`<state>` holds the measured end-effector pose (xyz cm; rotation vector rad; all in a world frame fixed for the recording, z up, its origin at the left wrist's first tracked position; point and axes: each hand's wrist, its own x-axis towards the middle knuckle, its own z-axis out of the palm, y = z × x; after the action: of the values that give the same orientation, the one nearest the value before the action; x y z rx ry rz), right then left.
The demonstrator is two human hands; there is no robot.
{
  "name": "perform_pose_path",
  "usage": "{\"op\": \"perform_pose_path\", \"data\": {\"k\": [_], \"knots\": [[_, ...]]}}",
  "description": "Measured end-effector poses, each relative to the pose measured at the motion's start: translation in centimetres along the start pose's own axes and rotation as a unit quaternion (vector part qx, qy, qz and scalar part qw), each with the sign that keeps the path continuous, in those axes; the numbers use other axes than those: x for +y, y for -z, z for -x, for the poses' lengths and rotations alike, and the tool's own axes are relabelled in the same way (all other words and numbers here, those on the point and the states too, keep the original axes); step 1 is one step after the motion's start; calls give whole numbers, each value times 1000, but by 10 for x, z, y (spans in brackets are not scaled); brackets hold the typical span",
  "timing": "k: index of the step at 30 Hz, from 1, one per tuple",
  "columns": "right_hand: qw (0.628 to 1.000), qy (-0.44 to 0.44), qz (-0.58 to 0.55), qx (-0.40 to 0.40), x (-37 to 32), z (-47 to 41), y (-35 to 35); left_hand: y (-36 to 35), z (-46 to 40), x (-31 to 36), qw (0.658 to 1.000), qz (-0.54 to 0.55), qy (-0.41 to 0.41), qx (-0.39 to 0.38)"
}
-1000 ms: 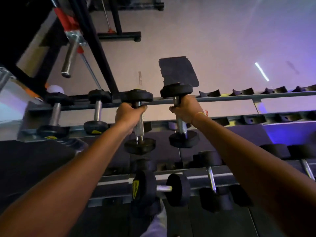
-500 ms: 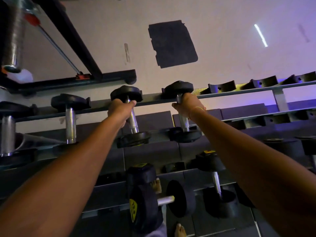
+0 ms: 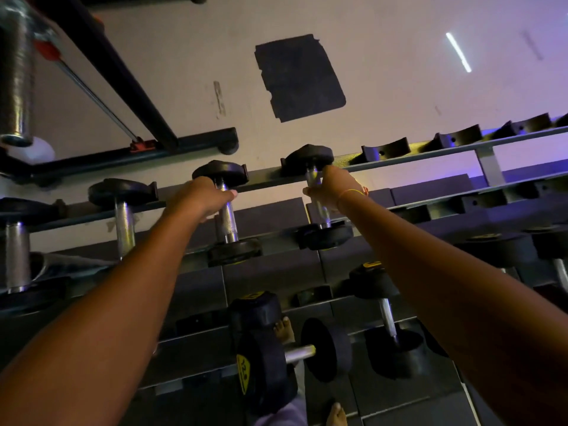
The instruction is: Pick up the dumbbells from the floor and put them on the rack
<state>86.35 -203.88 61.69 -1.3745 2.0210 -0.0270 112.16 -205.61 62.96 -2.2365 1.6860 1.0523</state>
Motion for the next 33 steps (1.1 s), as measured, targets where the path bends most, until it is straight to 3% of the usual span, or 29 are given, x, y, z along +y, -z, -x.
{"op": "perform_pose_path", "data": {"k": [3, 8, 12, 20, 26, 33], "knots": [[999, 26, 7, 47, 11, 25, 21, 14, 30, 28, 982, -141, -76, 96], [986, 55, 21, 156, 46, 95, 67, -1, 100, 111, 952, -146, -234, 132], [968, 56, 12, 243, 118, 165, 103, -42, 181, 176, 902, -105, -399, 124], [908, -62, -33, 412, 352, 388, 108, -206, 374, 267, 764, -121, -629, 84], [856, -212, -69, 467, 517, 624, 28, -380, 582, 278, 630, -201, -750, 14], [776, -378, -100, 496, 649, 873, -87, -573, 818, 258, 468, -263, -839, -86]]}}
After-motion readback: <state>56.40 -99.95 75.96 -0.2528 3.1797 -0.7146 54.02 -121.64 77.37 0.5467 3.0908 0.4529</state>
